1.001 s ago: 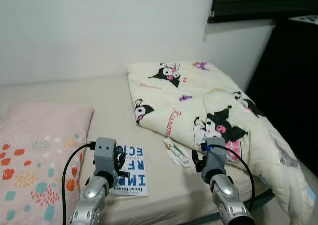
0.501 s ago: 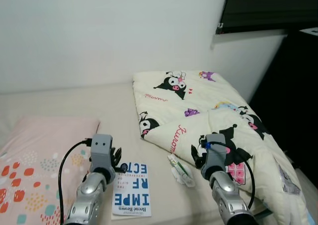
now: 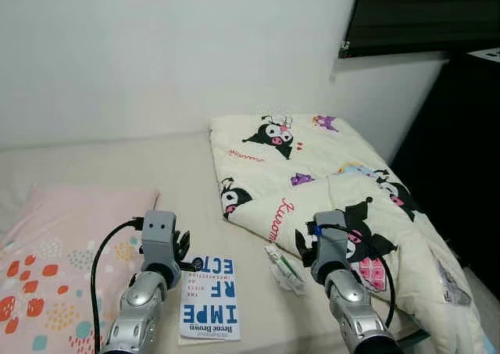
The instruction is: Clean up the room
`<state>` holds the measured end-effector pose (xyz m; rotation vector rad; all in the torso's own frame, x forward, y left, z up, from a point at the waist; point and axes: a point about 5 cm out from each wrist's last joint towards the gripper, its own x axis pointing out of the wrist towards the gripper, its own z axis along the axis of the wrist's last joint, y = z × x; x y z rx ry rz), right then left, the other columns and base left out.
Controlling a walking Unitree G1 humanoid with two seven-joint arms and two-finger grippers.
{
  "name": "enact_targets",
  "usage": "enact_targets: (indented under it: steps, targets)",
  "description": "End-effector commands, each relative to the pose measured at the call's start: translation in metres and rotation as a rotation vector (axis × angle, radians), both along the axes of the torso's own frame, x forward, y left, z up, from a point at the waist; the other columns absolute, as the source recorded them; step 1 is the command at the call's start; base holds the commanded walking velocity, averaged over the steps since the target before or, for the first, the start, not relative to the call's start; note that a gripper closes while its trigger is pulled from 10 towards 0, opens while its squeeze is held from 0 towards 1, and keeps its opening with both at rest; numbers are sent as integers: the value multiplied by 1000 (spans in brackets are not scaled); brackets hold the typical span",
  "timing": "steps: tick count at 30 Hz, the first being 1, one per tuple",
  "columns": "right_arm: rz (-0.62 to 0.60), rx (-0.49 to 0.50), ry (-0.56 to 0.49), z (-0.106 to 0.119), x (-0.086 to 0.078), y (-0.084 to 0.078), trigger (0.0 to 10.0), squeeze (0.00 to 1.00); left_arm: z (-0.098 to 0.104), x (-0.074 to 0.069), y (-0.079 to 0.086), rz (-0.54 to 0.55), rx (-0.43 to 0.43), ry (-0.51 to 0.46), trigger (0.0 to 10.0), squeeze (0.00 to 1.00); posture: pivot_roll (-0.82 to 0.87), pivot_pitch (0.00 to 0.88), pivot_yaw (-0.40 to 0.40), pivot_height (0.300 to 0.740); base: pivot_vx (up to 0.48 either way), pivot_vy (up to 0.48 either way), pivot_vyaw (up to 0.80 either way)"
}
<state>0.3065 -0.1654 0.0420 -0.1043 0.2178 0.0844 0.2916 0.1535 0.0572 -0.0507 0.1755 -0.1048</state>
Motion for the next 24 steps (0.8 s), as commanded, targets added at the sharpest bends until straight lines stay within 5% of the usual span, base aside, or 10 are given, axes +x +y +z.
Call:
enact_targets:
  steps: [1,24]
  targets:
    - [16,-2,4,0,1,2,10000,0,-4,-3,1,5,8,10,10000,0,6,18,-51,740,0,0,0]
    - [31,7,5,-1,0,8,10000,0,-6,-3,-3,-59,14,27,10000,0,14,10,-39,740,0,0,730]
